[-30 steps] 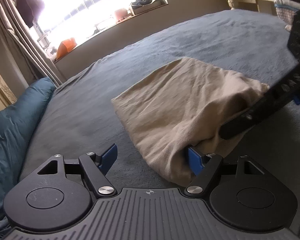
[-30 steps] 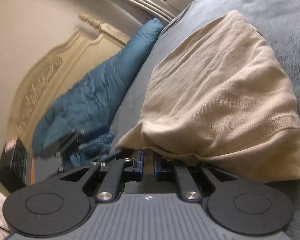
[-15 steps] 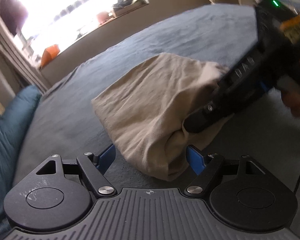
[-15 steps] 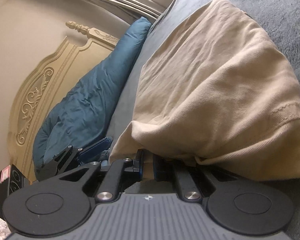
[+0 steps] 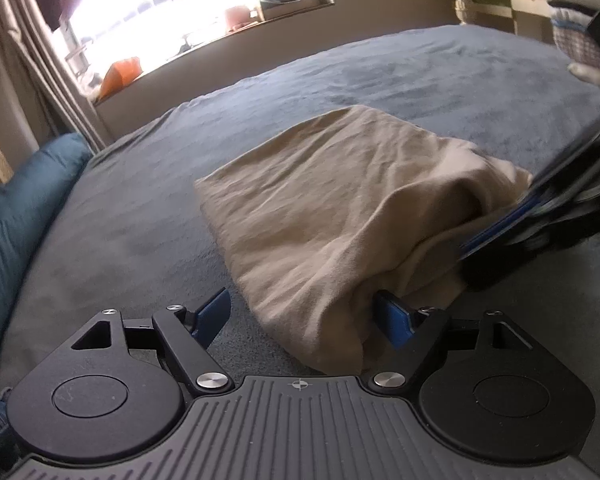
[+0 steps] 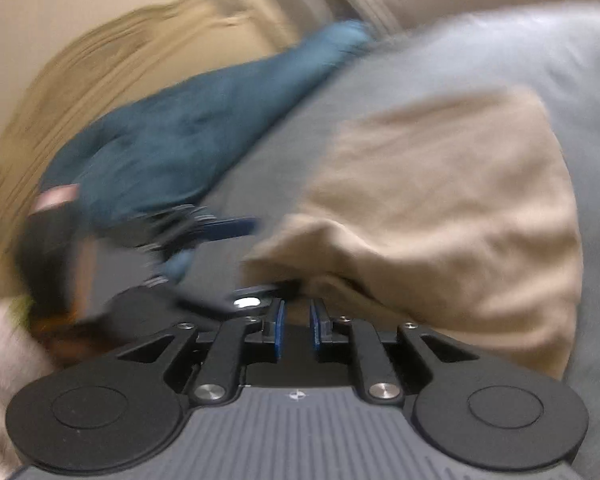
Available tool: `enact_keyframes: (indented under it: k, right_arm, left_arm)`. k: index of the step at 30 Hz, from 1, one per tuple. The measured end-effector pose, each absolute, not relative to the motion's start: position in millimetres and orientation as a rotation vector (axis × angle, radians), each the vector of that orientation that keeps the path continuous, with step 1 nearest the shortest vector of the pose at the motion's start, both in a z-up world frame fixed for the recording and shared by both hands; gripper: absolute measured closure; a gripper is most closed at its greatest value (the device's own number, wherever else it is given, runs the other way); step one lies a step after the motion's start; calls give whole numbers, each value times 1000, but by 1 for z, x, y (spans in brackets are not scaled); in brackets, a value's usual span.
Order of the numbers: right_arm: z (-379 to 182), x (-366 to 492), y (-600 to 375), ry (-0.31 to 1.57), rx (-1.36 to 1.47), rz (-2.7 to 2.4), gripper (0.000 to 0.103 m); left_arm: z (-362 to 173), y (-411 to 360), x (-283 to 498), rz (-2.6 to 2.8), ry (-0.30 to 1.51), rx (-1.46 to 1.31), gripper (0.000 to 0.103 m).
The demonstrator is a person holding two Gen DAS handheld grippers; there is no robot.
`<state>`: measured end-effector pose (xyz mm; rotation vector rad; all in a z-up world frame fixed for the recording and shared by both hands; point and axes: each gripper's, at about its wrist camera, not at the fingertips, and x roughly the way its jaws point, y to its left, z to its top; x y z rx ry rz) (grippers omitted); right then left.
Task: Fold clothes
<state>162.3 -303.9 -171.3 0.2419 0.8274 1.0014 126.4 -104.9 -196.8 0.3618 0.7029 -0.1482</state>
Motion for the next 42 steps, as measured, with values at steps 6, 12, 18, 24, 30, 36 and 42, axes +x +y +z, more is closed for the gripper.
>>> enact_keyframes:
  k: [6,12,18,24,30,36,42]
  right_arm:
    - [-151,172,-299,733,96,917,70]
    - [-165,182,-271,761,-80,869,95]
    - [-151,164,-294,668,-24,990,101]
    - [-190,150,-276,753,-293,958,103]
    - [-194,151,-292,781,-226,905,102]
    - [-181,152,-319,789,-78,882,102]
    - [-197,163,-332,819,110,774,102]
  left_arm:
    - [-196,-102,129,-135,706,328,23]
    - [-198,-103,128,-113,696,328,22]
    - [-199,-100,131,-99,702,293,20]
    - [-199,-98,131,-95,706,279,20]
    - [-199,-95,127,-92,702,294,20]
    - [-198,-93,127,-85,706,276,19]
    - [-199,-92,126,-87,720,282,19]
